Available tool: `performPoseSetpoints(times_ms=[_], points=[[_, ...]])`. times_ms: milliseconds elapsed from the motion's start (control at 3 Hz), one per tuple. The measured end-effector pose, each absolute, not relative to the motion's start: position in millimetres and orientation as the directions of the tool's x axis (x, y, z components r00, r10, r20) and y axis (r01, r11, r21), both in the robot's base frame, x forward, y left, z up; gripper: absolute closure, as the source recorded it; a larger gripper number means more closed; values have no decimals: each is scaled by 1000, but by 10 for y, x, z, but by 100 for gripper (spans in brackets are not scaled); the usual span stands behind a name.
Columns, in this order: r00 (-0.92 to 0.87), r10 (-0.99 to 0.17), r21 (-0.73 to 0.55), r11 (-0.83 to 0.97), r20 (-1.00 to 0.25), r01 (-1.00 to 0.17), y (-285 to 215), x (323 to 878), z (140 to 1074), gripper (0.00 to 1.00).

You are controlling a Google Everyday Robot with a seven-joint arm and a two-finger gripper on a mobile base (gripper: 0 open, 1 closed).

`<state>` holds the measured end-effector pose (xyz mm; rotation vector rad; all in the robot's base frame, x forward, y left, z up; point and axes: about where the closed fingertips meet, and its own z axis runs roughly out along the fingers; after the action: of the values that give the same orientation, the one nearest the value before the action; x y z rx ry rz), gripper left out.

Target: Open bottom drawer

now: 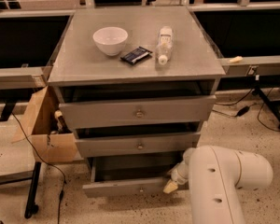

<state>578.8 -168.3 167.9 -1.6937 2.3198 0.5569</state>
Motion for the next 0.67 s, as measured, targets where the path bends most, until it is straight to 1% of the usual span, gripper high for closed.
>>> performPoseSetpoints(times_ms=[667], points=[[-314,-867,183,262,-386,-948,-1703,5755,1674,100]])
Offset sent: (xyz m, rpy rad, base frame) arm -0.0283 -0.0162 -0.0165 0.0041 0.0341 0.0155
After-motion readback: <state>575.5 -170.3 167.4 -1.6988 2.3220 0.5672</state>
